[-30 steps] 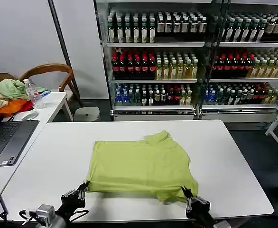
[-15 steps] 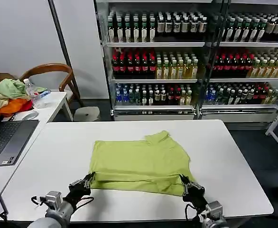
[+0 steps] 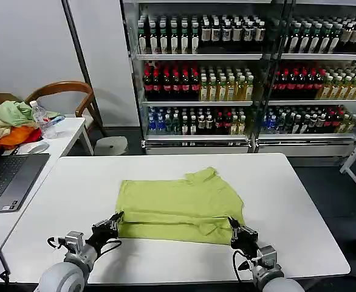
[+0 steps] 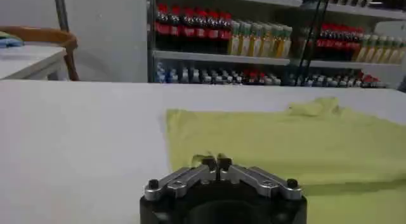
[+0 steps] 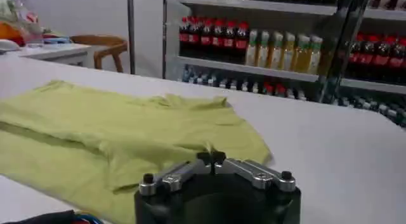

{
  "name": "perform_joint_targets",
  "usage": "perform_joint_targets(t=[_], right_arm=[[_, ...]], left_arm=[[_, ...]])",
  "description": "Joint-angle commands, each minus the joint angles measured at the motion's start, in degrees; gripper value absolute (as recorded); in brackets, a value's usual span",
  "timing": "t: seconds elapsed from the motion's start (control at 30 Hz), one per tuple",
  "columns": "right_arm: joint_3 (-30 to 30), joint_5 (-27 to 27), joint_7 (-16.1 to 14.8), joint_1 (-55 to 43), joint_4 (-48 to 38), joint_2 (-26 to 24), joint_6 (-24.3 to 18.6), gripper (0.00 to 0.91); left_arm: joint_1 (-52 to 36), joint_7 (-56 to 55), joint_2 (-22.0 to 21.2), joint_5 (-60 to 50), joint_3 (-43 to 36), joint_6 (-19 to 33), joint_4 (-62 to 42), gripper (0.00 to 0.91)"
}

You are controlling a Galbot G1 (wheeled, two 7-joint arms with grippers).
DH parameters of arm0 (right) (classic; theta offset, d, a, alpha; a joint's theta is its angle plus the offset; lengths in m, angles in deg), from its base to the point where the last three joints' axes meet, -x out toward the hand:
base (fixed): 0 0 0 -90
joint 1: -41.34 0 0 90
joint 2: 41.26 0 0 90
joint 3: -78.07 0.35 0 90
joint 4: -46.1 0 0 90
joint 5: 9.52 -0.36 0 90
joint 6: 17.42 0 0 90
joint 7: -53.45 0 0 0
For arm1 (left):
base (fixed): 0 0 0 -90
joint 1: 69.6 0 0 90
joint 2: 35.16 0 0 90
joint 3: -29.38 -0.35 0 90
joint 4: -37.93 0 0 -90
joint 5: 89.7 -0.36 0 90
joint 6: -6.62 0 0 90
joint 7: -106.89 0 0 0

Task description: Fold and organize the clothes.

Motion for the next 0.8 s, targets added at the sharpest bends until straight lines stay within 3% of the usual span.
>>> perform_joint_targets(t=[0.03,0.07,0.1,0.13,0.8], right_arm=[[-0.06,-0.23,-0.02,-1.22,-1.70,0.08,0.05,0.000],[-0.20,-0.21,-0.02,-1.34,-1.95,0.16,0.07,0.272],[-0.43,-0.11,0.00,-1.50,-2.30,0.28,0.13,0.715],[-0.63,0.11,-0.03,-1.55,-2.67,0.48,0.15,0.907],[0.05,1.00,1.51,-3.92,-3.93,2.06,1.32,0.907]], left_arm=[[-2.59,0.48,0.06,-0.31,-0.98,0.12,-2.71,0.050],[-2.68,0.48,0.04,-0.40,-1.09,0.13,-2.90,0.867],[-2.86,0.46,-0.05,-0.62,-1.31,0.14,-3.24,0.907],[-2.96,0.45,-0.12,-0.91,-1.48,0.13,-3.42,0.907],[-1.76,-0.45,-0.58,-2.89,0.42,1.26,-3.80,0.907]])
